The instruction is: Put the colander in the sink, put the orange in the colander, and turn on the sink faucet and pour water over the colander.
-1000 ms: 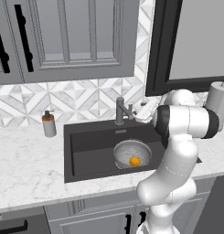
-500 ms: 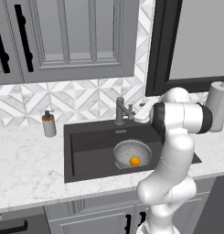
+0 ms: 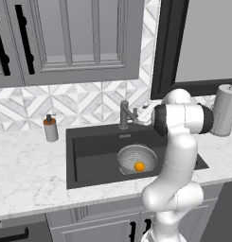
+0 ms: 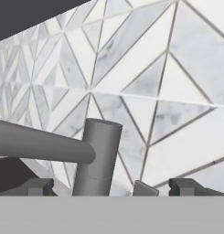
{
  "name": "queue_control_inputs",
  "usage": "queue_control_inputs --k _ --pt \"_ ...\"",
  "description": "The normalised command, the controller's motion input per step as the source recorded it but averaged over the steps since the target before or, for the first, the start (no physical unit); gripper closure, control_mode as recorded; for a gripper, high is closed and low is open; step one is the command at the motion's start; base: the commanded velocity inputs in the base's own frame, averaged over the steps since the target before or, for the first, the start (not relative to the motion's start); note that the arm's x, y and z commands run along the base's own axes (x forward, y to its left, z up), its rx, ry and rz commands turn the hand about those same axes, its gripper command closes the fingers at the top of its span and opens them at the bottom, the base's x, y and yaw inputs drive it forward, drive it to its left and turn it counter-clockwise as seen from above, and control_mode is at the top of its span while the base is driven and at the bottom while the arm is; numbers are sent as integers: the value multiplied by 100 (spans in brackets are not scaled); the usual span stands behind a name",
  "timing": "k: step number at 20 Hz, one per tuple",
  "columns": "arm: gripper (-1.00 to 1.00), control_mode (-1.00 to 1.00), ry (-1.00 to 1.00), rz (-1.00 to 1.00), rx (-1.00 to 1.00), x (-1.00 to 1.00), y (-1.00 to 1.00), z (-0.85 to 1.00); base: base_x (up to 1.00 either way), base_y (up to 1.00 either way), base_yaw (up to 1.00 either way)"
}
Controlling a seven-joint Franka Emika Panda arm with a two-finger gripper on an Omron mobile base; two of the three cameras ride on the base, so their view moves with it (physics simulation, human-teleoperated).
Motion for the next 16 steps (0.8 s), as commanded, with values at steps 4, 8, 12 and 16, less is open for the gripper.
queue_control_inputs --k 4,8,12,16 --pt "-100 -100 0 -1 0 17 0 -4 0 0 0" --pt "-100 -100 0 0 0 8 0 -12 0 0 0" --pt "-100 -100 -1 -1 0 5 0 -17 0 0 0" --pt "-100 -100 -1 -1 0 8 0 -10 0 0 0"
